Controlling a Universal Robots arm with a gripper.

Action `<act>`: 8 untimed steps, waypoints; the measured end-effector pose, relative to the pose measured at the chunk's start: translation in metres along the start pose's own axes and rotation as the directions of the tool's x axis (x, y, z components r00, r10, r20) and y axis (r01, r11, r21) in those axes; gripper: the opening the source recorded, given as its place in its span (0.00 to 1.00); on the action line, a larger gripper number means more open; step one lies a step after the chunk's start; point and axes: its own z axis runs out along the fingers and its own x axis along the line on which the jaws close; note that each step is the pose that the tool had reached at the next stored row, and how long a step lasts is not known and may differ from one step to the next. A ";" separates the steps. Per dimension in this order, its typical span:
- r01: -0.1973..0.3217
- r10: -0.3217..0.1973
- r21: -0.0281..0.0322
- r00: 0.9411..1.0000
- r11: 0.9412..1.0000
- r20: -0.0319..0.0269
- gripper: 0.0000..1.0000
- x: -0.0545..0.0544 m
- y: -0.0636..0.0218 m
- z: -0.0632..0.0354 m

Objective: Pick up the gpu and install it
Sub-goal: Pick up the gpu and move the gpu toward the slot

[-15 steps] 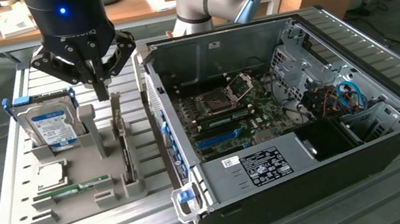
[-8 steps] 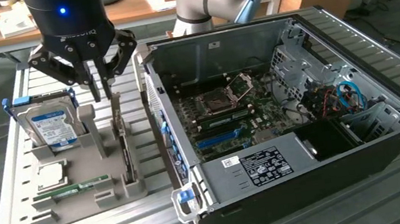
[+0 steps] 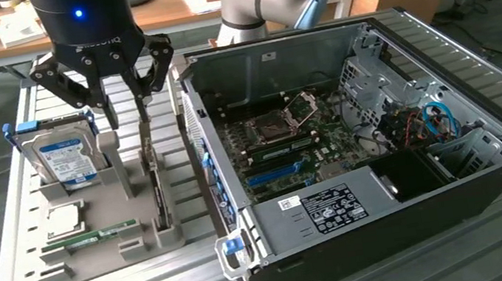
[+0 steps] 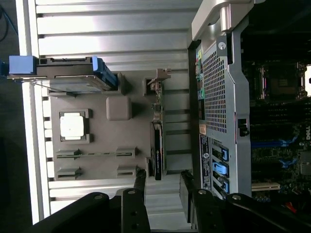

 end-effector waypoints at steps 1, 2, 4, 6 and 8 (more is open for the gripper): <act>0.000 0.000 0.000 1.000 1.000 0.000 0.41 0.000 0.0000 0.0000; 0.000 0.000 0.000 1.000 1.000 0.000 0.41 0.000 0.0000 0.0004; 0.000 0.000 0.000 1.000 1.000 0.000 0.41 0.000 -0.0002 0.0032; 0.000 0.000 -0.001 1.000 1.000 0.000 0.41 0.000 -0.0003 0.0067; 0.000 0.000 -0.002 1.000 1.000 0.000 0.41 0.000 -0.0004 0.0105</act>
